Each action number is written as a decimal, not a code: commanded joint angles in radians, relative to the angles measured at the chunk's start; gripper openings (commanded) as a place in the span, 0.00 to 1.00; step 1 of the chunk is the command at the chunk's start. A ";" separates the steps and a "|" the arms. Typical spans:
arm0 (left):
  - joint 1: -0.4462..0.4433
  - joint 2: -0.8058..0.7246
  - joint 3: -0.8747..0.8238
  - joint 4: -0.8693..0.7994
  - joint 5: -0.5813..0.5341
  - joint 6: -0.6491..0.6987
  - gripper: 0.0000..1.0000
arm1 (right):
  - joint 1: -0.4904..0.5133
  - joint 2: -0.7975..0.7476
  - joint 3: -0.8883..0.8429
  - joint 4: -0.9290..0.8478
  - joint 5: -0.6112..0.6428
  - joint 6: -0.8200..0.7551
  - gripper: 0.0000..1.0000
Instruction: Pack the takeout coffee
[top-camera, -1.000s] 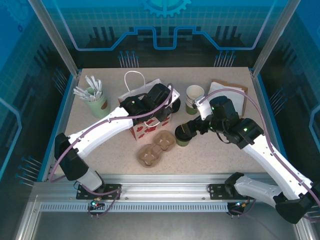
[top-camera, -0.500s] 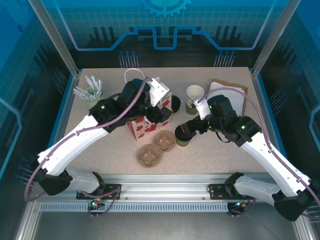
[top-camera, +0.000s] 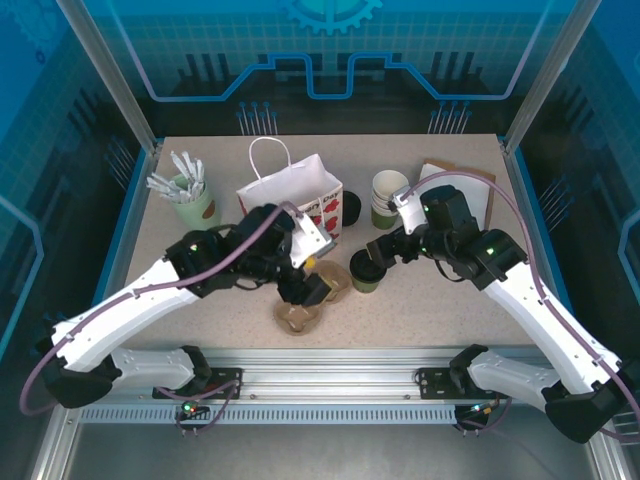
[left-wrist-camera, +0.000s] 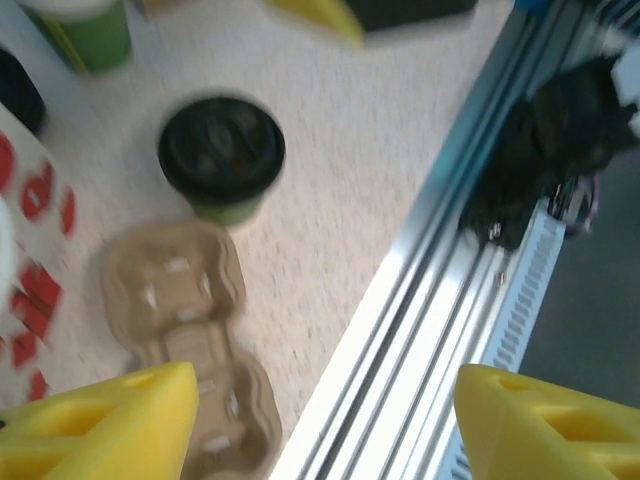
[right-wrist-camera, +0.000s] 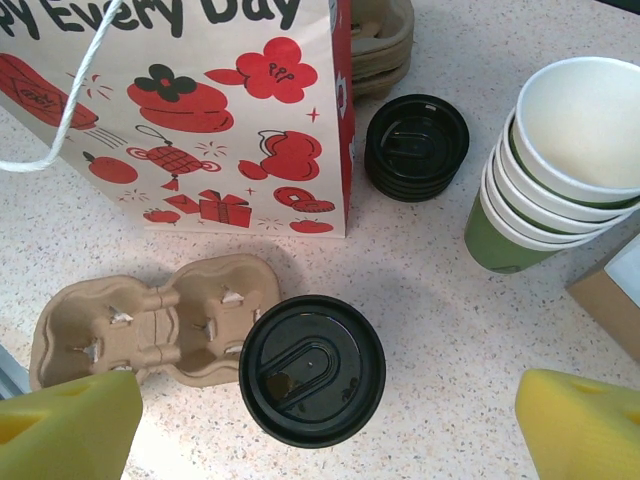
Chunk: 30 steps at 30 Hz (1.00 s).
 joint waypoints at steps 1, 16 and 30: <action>-0.034 0.004 -0.073 -0.072 -0.047 -0.059 0.68 | -0.010 0.000 0.010 -0.010 -0.024 0.016 0.97; 0.006 0.302 -0.213 0.065 -0.218 -0.178 0.55 | -0.024 0.002 -0.103 -0.025 -0.101 0.043 0.97; 0.060 0.441 -0.198 0.130 -0.227 -0.186 0.51 | -0.034 0.000 -0.109 -0.050 -0.110 0.031 0.97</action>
